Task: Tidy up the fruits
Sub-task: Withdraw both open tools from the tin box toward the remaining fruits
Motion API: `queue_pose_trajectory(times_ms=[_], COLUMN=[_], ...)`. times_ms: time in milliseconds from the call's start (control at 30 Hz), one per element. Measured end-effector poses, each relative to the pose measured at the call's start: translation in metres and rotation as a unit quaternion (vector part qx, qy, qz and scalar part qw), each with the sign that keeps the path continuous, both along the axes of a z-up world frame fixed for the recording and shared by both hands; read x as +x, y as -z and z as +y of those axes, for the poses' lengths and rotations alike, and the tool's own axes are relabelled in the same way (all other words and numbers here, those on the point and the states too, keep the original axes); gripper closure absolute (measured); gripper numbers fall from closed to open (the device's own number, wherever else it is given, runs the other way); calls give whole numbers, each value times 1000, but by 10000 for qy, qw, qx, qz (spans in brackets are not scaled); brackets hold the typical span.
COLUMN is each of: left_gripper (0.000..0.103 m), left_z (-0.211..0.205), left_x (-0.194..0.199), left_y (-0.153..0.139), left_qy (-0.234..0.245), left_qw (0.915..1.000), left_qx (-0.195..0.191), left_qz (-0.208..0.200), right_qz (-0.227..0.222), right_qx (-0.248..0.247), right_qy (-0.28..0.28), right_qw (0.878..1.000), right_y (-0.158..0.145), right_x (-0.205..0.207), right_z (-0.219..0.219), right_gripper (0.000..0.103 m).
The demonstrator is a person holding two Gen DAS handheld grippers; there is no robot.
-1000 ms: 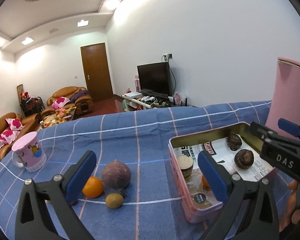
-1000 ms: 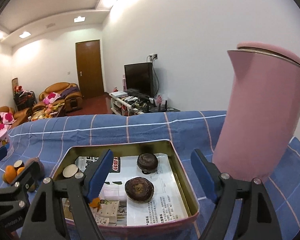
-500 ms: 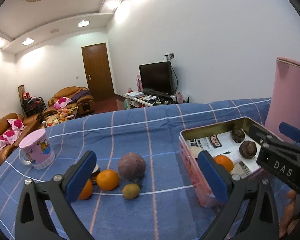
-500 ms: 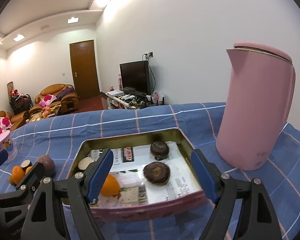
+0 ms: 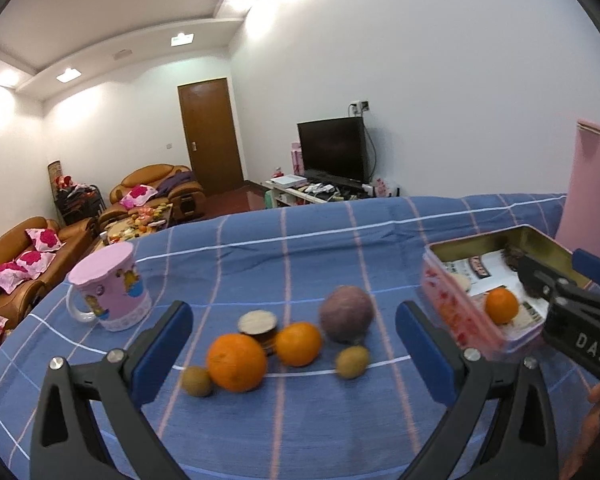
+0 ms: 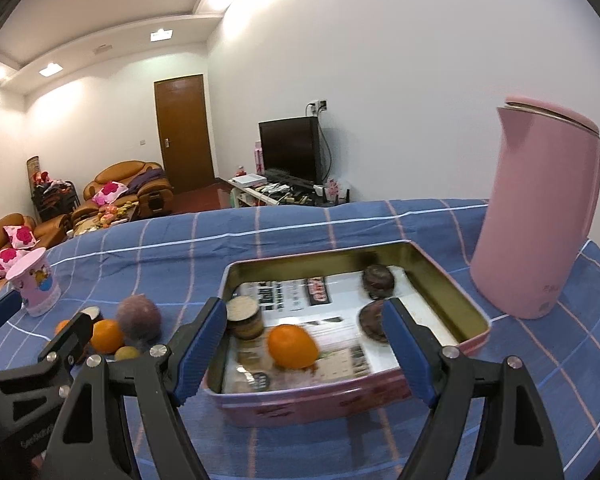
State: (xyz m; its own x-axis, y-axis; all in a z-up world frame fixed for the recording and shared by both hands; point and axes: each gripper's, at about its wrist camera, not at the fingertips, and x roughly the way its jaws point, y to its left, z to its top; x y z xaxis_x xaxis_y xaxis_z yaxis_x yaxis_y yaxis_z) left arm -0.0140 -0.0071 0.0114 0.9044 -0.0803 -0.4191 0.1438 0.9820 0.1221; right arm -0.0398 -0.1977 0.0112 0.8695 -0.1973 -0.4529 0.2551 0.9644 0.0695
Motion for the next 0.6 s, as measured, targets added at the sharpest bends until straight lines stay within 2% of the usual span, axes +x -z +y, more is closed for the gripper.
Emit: queue_pose_trajectory(times_ms=[300, 600], left_gripper=[0, 0], left_z=[37, 72], left_x=[12, 23], left_y=[3, 4], left_qy=[-174, -291], left_qw=[9998, 9994], left_qx=[-44, -57], left_qz=[62, 188], right_qz=[140, 185], right_qx=[155, -37], right_qy=[-171, -379], right_qw=[9996, 9991], right_y=[3, 4], right_x=[11, 19], right_z=[26, 61], right_gripper=[22, 22])
